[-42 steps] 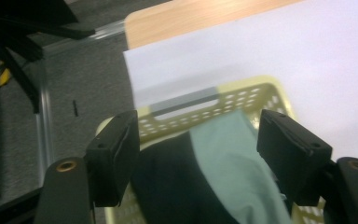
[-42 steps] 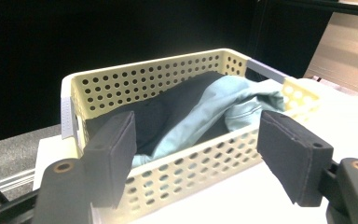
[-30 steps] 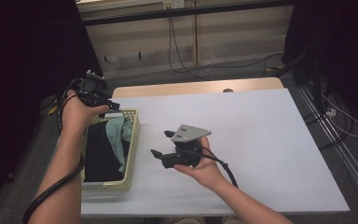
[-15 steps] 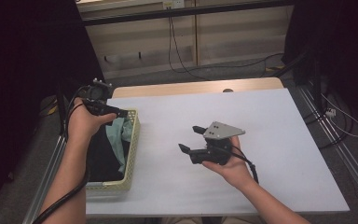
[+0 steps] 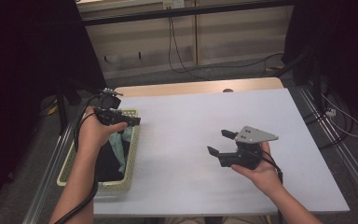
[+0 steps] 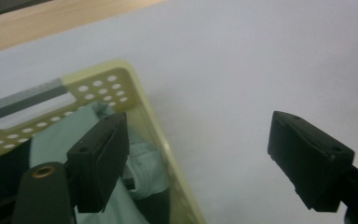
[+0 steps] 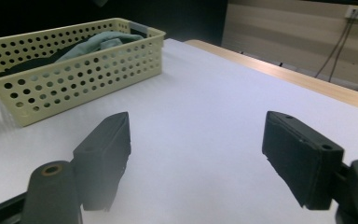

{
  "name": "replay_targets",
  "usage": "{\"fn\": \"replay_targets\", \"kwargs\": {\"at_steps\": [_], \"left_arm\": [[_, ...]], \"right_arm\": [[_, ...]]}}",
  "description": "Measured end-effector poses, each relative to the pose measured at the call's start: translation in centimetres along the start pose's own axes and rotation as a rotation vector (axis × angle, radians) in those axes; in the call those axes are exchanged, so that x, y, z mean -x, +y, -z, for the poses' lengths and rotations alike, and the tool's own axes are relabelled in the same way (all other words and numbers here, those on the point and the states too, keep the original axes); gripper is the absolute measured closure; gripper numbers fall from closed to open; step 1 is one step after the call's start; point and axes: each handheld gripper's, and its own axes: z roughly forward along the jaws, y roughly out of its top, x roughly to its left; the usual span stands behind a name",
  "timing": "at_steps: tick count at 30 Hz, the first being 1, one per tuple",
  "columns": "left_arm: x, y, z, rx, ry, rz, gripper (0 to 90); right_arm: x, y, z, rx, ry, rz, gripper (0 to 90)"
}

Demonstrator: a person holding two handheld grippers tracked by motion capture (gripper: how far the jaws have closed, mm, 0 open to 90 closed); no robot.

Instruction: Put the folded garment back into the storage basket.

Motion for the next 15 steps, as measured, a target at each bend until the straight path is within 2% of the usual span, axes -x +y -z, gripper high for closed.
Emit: {"fn": "replay_targets", "kwargs": {"at_steps": [4,7,9,11,12,15], "left_arm": [[0.9,-0.4,-0.2,0.008,-0.024,-0.018,21.0],[1.8,-0.7,0.0,0.033,-0.047,-0.035,20.9],[2.3,-1.0,0.1,0.043,-0.058,-0.047,20.7],[2.9,-1.4,0.0,0.06,-0.078,-0.043,20.3],[2.9,-1.5,0.1,0.053,-0.083,-0.058,20.3],[3.7,-2.1,0.0,0.076,-0.1,-0.07,20.0]], "right_arm": [[0.9,-0.9,1.3,-0.012,-0.02,-0.011,23.8],[1.3,-1.4,2.1,-0.023,-0.026,-0.014,23.8],[1.6,-1.7,2.6,-0.027,-0.024,-0.018,23.7],[1.9,-2.0,3.0,-0.038,-0.026,-0.018,23.7],[2.0,-2.1,3.2,-0.044,-0.026,-0.018,23.7],[2.5,-2.6,3.9,-0.047,-0.027,-0.033,23.7]]}}
